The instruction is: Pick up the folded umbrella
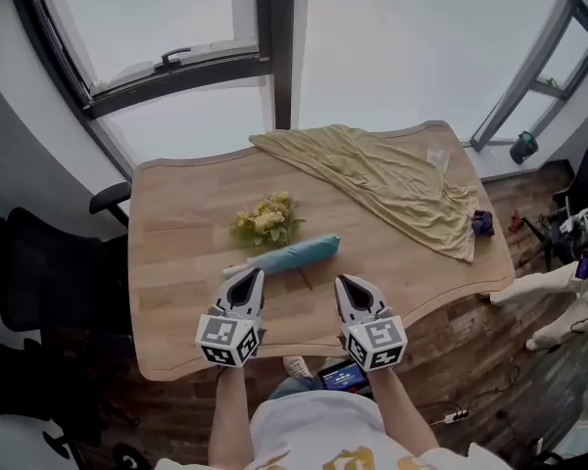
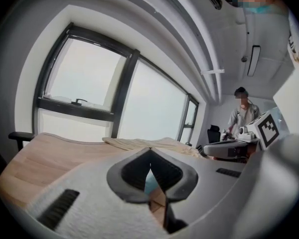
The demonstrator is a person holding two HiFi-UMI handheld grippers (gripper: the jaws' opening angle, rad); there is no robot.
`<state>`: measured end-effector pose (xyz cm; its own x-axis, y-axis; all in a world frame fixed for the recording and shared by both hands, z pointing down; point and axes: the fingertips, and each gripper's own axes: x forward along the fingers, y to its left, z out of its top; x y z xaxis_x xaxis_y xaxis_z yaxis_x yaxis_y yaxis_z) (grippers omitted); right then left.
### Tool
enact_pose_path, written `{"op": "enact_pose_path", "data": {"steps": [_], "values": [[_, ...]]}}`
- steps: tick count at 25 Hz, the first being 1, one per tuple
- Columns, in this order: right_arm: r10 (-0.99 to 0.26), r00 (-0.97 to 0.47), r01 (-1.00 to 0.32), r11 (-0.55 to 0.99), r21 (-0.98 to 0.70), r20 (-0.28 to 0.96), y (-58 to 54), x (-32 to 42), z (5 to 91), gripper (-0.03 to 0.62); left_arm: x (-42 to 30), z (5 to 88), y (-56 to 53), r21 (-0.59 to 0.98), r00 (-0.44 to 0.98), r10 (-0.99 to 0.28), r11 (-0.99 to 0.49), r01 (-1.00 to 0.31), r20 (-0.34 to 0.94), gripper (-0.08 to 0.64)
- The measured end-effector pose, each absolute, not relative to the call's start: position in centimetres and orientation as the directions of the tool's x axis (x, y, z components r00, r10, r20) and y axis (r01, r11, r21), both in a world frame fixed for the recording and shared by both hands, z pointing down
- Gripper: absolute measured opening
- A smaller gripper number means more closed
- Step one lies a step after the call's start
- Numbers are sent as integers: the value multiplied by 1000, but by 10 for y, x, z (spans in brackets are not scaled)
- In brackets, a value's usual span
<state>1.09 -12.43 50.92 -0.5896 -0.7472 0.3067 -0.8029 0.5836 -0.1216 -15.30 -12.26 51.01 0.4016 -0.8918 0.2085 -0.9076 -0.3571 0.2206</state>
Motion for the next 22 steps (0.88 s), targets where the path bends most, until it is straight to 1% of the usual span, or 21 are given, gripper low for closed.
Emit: {"op": "enact_pose_path", "data": {"steps": [3, 7, 14, 19, 22], "values": [[-752, -580, -809, 576, -115, 314, -126, 14, 509, 11, -144, 505, -128, 249, 451, -878, -406, -879, 162, 9], [-751, -577, -811, 573, -118, 320, -129, 16, 509, 11, -136, 505, -132, 221, 479, -860, -440, -871, 177, 9], [-729, -603, -790, 603, -114, 324, -144, 6, 515, 11, -149, 512, -142, 214, 438, -874, -396, -893, 211, 9], [-731, -598, -792, 602, -101, 329, -151, 5, 522, 11, -148, 511, -146, 247, 472, -869, -429, -869, 151, 9], [-729, -591, -794, 600, -94, 344, -155, 6, 527, 11, -146, 517, -152, 245, 479, -860, -433, -867, 174, 9]]}}
